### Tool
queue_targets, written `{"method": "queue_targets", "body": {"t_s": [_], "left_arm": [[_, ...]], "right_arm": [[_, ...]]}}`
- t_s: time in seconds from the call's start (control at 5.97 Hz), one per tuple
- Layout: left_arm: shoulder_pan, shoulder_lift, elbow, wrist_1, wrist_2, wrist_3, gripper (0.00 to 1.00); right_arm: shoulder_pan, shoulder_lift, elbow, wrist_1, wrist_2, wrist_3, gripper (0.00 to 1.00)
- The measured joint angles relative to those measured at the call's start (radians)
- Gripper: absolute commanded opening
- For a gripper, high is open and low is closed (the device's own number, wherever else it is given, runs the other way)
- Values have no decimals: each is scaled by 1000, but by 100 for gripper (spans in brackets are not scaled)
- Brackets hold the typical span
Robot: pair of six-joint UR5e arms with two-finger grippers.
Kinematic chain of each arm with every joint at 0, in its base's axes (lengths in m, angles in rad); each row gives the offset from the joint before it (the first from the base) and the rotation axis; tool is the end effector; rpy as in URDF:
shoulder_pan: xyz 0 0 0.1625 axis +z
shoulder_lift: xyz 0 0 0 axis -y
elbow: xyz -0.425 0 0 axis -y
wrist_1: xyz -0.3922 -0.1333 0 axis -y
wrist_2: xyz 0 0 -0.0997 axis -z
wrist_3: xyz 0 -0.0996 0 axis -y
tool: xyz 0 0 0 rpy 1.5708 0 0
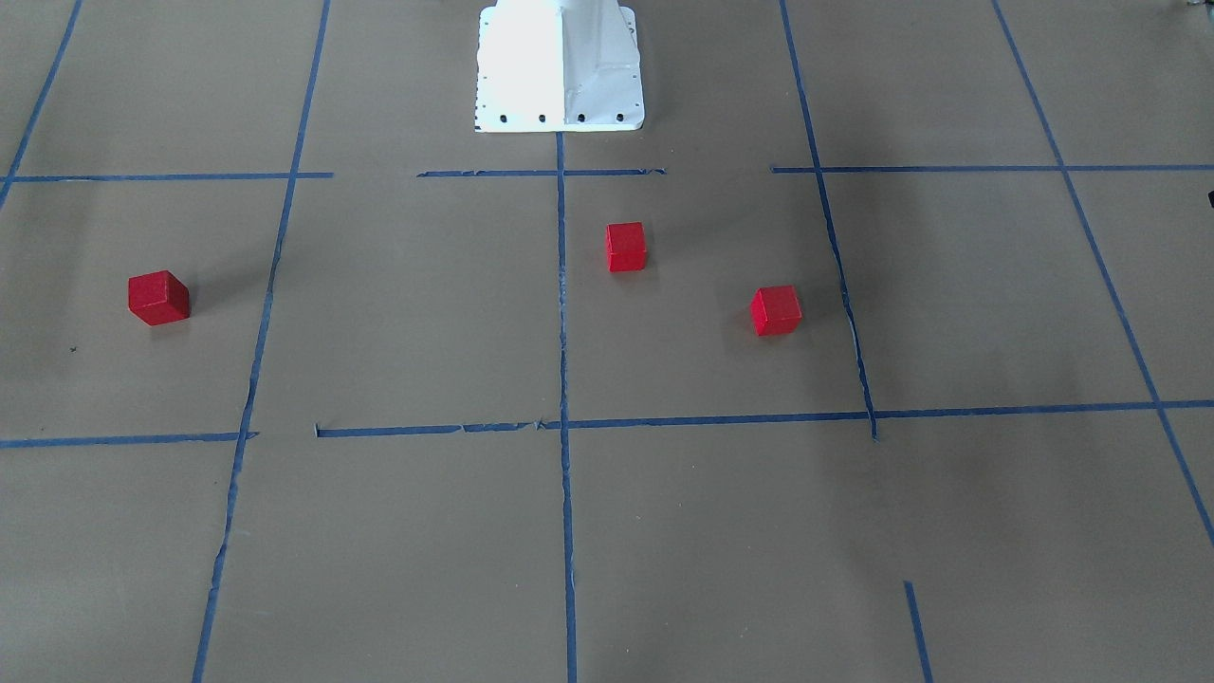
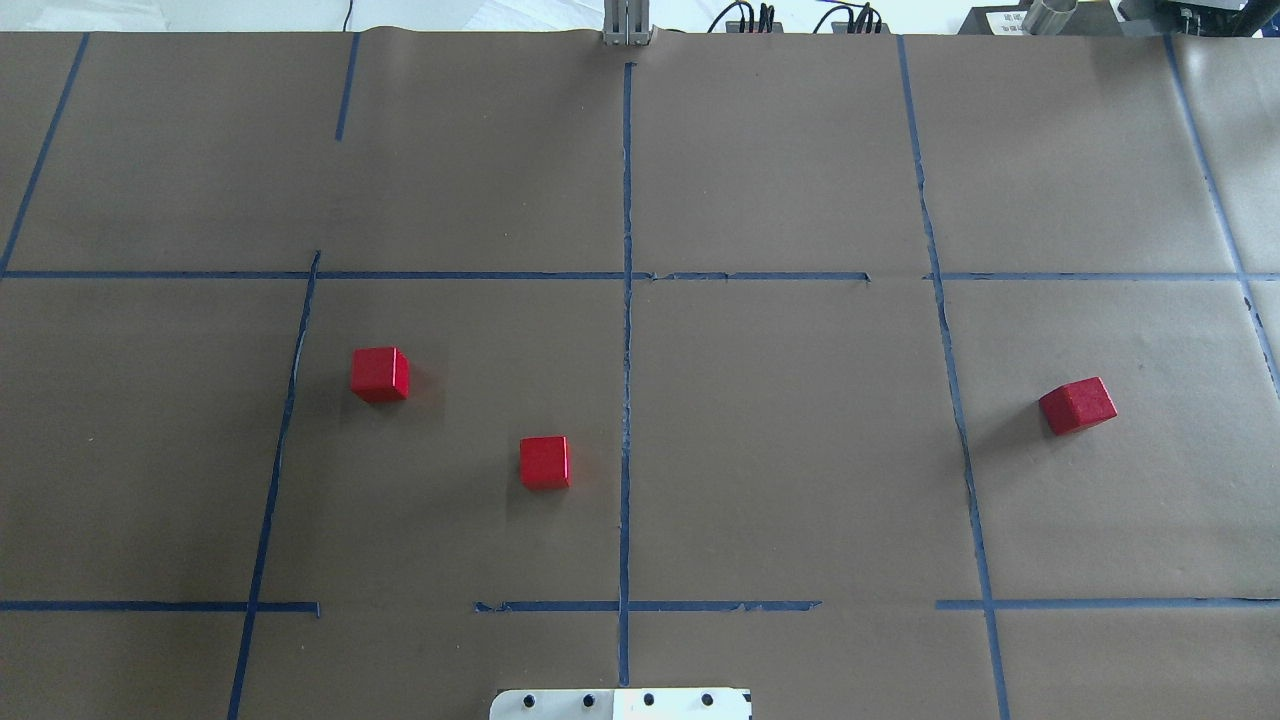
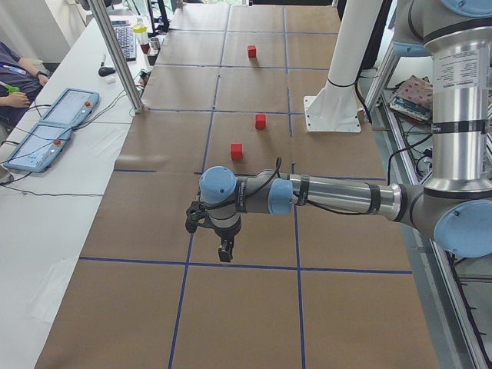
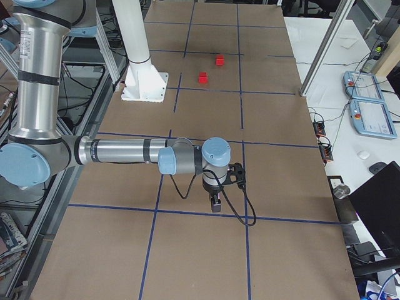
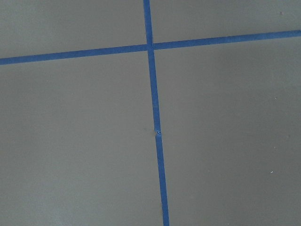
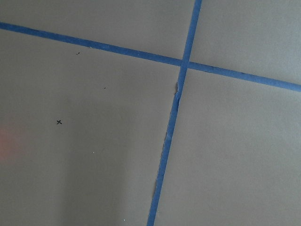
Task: Form red blocks into L shape at center
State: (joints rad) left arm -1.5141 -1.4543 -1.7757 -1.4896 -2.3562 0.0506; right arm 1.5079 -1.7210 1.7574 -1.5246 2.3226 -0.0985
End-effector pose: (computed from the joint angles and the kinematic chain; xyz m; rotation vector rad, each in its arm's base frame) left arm -0.0378 -0.4443 0.6197 0.0044 0.7858 0.1046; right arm 0.0379 -0.4370 0.6327 0.0922 -0.7509 -0.1847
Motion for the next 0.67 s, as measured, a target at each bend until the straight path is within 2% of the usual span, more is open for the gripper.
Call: {"method": "queue_targets", "body": {"t_s": [0.34,0.67], "left_arm": [[3,2,-8,3,0,1,100],[3,5,-13,6,-1,2,100]], "right_arm": [[-6,13,10,2,1,0,100],[-93,41,66,4,15,59,100]]}}
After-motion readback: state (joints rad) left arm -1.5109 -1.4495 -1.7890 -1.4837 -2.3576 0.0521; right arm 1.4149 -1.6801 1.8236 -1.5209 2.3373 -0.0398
